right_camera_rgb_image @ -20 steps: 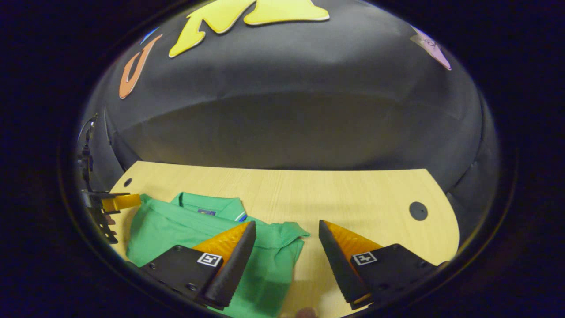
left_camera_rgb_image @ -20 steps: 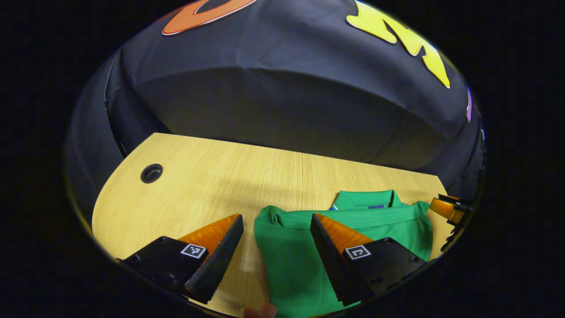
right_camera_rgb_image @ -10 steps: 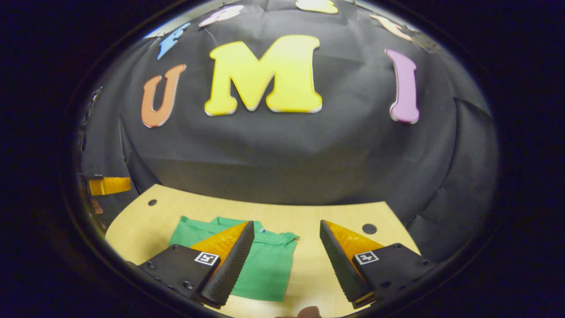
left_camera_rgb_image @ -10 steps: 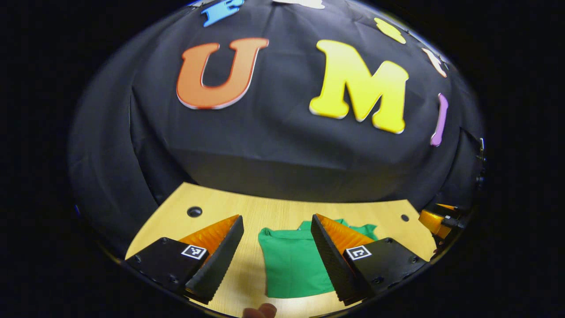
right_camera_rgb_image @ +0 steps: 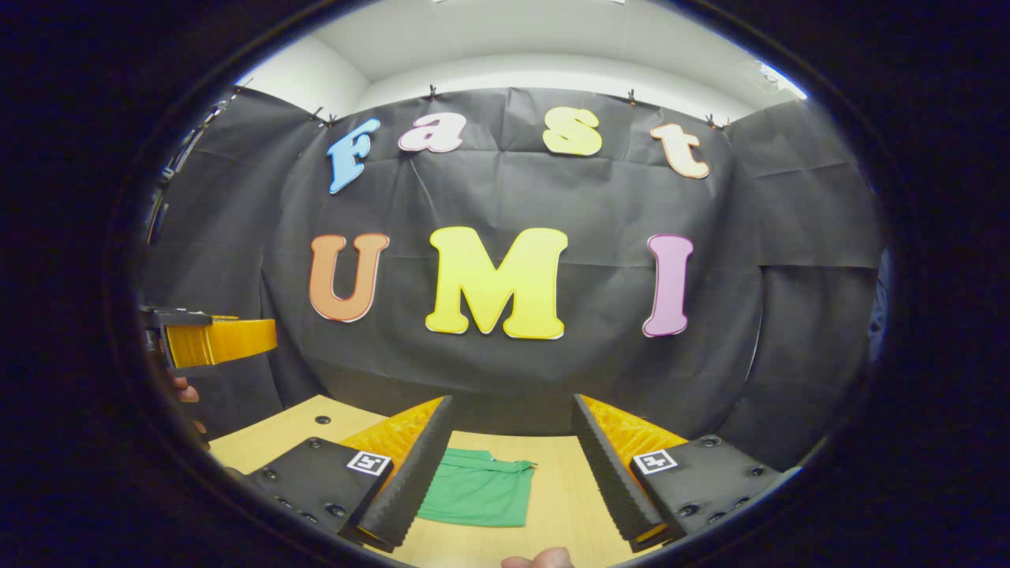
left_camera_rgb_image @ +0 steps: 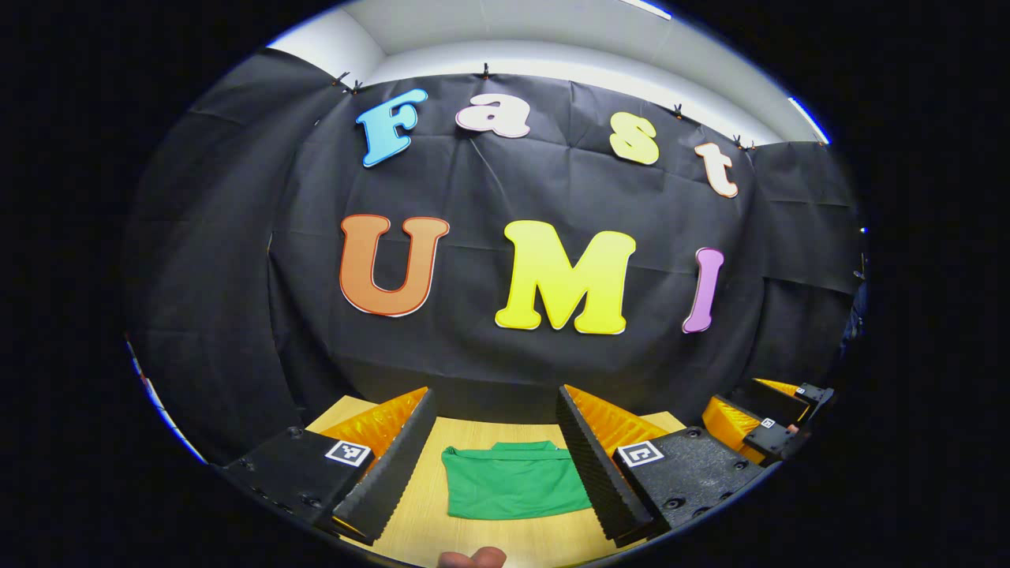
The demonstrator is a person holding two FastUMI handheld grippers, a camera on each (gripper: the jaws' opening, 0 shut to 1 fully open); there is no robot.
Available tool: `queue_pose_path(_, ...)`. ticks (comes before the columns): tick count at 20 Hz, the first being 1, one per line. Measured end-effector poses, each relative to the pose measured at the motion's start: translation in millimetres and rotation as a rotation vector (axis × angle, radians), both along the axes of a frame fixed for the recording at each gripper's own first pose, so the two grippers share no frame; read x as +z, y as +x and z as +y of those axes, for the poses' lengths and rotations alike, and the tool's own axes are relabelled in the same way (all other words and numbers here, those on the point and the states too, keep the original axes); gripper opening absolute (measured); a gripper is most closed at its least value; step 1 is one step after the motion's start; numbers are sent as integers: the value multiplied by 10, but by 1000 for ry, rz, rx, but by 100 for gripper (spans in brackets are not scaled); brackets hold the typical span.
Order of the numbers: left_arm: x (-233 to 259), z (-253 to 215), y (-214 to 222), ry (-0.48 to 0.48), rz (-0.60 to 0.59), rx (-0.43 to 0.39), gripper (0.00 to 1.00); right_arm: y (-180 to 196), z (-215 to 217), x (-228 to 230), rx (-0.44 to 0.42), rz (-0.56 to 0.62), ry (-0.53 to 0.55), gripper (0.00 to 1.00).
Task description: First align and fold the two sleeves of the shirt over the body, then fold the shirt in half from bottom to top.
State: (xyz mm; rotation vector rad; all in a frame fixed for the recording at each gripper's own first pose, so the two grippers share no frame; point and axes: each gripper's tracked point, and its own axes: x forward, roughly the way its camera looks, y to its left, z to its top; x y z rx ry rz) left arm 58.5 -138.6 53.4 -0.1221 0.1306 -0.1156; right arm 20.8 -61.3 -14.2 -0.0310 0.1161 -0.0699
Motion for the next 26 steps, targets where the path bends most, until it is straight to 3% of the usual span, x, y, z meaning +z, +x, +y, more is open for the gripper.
queue_pose_path(1,42,-9,-95,1,-10,4,98,-94,23,45,-2,-10,5,89)
queue_pose_path(2,58,5,-163,5,-20,7,98,-177,43,38,-4,-4,7,95)
queue_pose_path(5,85,58,-216,27,-46,23,98,-303,112,-34,9,11,-16,95)
queue_pose_path(6,89,96,-233,29,-44,26,98,-300,148,-71,10,19,-17,100)
queue_pose_path(8,94,98,-229,33,-45,28,98,-294,226,-156,12,42,5,89)
queue_pose_path(9,84,105,-234,38,-43,25,98,-317,241,-155,14,45,12,95)
queue_pose_path(12,80,102,-229,57,-46,16,98,-282,217,-134,4,35,19,95)
queue_pose_path(13,93,88,-225,64,-51,10,98,-272,218,-110,-1,31,28,89)
queue_pose_path(14,101,77,-212,72,-56,4,98,-257,217,-99,-3,27,33,95)
queue_pose_path(26,22,-245,-160,81,-79,-54,98,-227,153,-46,-32,4,21,95)
